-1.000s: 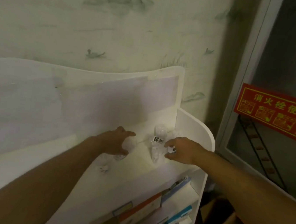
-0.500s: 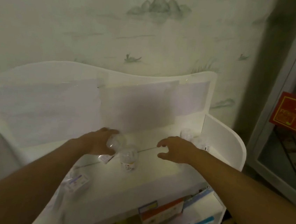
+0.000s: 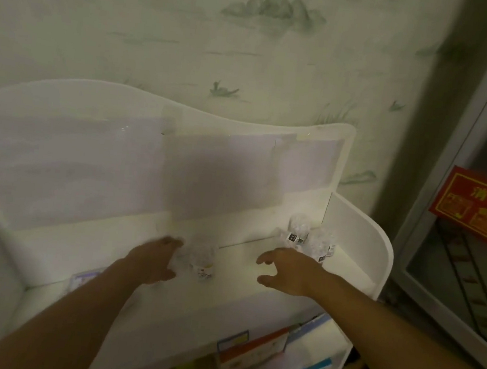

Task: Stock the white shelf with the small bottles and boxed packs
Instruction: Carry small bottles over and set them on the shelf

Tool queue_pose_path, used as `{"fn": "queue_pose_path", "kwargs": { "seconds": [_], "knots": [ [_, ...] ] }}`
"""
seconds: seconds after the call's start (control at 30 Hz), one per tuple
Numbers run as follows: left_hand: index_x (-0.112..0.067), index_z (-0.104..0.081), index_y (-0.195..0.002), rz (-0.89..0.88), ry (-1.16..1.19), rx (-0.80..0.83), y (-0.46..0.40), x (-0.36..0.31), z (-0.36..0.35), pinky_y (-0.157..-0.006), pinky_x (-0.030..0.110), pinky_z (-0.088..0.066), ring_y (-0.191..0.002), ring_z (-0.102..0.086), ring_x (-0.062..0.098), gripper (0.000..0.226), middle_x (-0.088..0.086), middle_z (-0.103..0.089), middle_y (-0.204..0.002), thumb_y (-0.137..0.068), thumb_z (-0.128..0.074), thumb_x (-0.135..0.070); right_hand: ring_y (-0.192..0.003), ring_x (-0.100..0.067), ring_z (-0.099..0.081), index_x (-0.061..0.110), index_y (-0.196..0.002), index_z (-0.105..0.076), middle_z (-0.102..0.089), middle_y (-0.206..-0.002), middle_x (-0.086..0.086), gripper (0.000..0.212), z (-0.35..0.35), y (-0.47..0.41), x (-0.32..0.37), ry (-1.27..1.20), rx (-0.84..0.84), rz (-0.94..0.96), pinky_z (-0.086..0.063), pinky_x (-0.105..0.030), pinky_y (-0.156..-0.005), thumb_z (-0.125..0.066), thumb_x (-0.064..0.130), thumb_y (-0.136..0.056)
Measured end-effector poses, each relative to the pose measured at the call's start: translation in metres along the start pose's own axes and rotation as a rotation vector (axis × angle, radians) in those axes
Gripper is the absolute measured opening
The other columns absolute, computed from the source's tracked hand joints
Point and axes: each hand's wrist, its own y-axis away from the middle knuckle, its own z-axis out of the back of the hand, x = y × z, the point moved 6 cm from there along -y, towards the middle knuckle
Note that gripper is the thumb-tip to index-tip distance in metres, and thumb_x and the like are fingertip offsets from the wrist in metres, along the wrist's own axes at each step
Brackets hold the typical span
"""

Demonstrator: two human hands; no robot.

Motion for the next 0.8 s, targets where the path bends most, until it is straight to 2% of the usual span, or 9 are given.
{"fn": "queue_pose_path", "kwargs": {
  "seconds": [0.1,0.23,0.4,0.6,0.8],
  "knots": [
    [-0.026,-0.021,-0.151,-0.004,-0.042,-0.019,0.004,-0.003,0.008,-0.114,0.035,-0.031,-0.141,-0.032,0.018,0.079,-0.003,-0.024,-0.157,-0.086,-0.062,-0.046,-0.127,-0.017,-0.048,0.03,-0.139,-0.047,-0.053,-0.138,0.001,0.053,0.005,0.002,0.002,0.005,0.003,-0.004,-0.04,-0.032,-0.105,-0.057,0.048,-0.091],
    [-0.031,-0.034,-0.145,-0.013,-0.111,-0.078,0.018,0.0,0.042,-0.111,0.034,-0.035,-0.137,-0.039,0.017,0.058,-0.005,-0.031,-0.154,-0.092,-0.054,-0.043,-0.126,-0.016,-0.05,0.027,-0.141,-0.045,-0.053,-0.139,0.002,0.055,0.024,0.001,0.013,0.019,-0.034,0.004,-0.039,-0.029,-0.102,-0.058,0.046,-0.092],
    [-0.035,-0.039,-0.142,-0.001,-0.176,-0.153,0.057,0.015,0.099,-0.108,0.034,-0.035,-0.134,-0.042,0.015,0.05,-0.009,-0.036,-0.152,-0.093,-0.051,-0.041,-0.134,-0.02,-0.043,0.03,-0.143,-0.04,-0.045,-0.146,0.0,0.058,0.053,-0.004,0.041,0.048,-0.083,0.046,-0.037,-0.035,-0.108,-0.058,0.048,-0.091],
    [-0.034,-0.041,-0.141,0.118,-0.23,-0.156,0.128,0.061,0.139,-0.106,0.034,-0.039,-0.129,-0.047,0.018,0.049,-0.006,-0.046,-0.144,-0.093,-0.05,-0.042,-0.136,-0.024,-0.041,0.03,-0.142,-0.043,-0.041,-0.151,-0.001,0.06,0.083,-0.027,0.108,0.07,-0.168,0.2,-0.035,-0.043,-0.112,-0.06,0.051,-0.088],
    [-0.038,-0.044,-0.137,0.226,-0.293,-0.187,0.211,0.11,0.152,-0.107,0.037,-0.037,-0.128,-0.049,0.02,0.048,-0.006,-0.049,-0.141,-0.091,-0.053,-0.045,-0.137,-0.022,-0.039,0.031,-0.141,-0.044,-0.041,-0.152,0.001,0.06,0.082,-0.034,0.198,0.058,-0.191,0.352,-0.032,-0.042,-0.114,-0.061,0.05,-0.087]
  ]
}}
